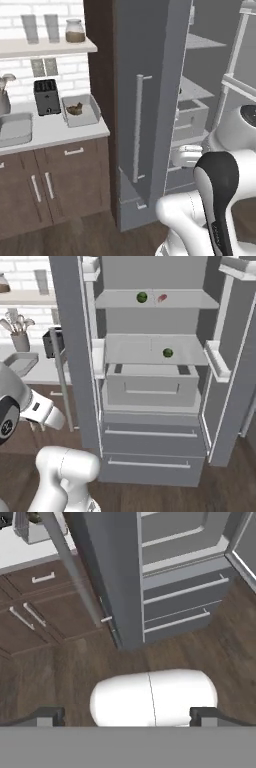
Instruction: Place one avocado and one steak in each tupperware on the nearby counter, to pack two identical lunches.
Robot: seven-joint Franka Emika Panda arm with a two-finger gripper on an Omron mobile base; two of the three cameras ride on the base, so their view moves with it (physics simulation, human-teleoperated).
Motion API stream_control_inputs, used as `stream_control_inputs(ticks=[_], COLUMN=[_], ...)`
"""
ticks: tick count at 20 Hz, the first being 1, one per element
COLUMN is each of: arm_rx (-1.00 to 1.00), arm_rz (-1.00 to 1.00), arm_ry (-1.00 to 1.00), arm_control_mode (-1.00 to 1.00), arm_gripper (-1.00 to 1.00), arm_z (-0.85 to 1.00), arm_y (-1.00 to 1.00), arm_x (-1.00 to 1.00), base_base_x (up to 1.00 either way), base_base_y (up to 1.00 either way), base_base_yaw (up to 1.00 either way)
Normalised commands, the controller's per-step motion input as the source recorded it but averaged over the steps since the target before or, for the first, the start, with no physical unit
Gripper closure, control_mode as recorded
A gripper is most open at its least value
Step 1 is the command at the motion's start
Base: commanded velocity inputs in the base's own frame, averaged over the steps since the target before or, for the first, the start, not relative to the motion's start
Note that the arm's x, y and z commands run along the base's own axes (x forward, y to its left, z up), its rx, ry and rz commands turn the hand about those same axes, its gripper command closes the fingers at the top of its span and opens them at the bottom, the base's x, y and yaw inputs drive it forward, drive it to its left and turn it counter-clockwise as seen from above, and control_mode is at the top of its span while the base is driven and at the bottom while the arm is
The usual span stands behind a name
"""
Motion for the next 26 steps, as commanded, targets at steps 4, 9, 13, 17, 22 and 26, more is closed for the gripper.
stream_control_inputs(ticks=[4, 9, 13, 17, 22, 26], arm_rx=[0.00, 0.00, 0.00, 0.00, 0.00, 0.00], arm_rz=[0.00, 0.00, 0.00, 0.00, 0.00, 0.00], arm_ry=[0.00, 0.00, 0.00, 0.00, 0.00, 0.00], arm_control_mode=[1.00, 1.00, 1.00, 1.00, 1.00, 1.00], arm_gripper=[-1.00, -1.00, -1.00, -1.00, -1.00, -1.00], arm_z=[0.00, 0.00, 0.00, 0.00, 0.00, 0.00], arm_y=[0.00, 0.00, 0.00, 0.00, 0.00, 0.00], arm_x=[0.00, 0.00, 0.00, 0.00, 0.00, 0.00], base_base_x=[0.13, 0.24, 0.38, 0.69, 0.92, 0.72], base_base_y=[-1.00, -0.94, -0.62, -0.04, 0.01, -0.11], base_base_yaw=[-0.17, -0.05, 0.12, 0.29, 0.33, 0.23])
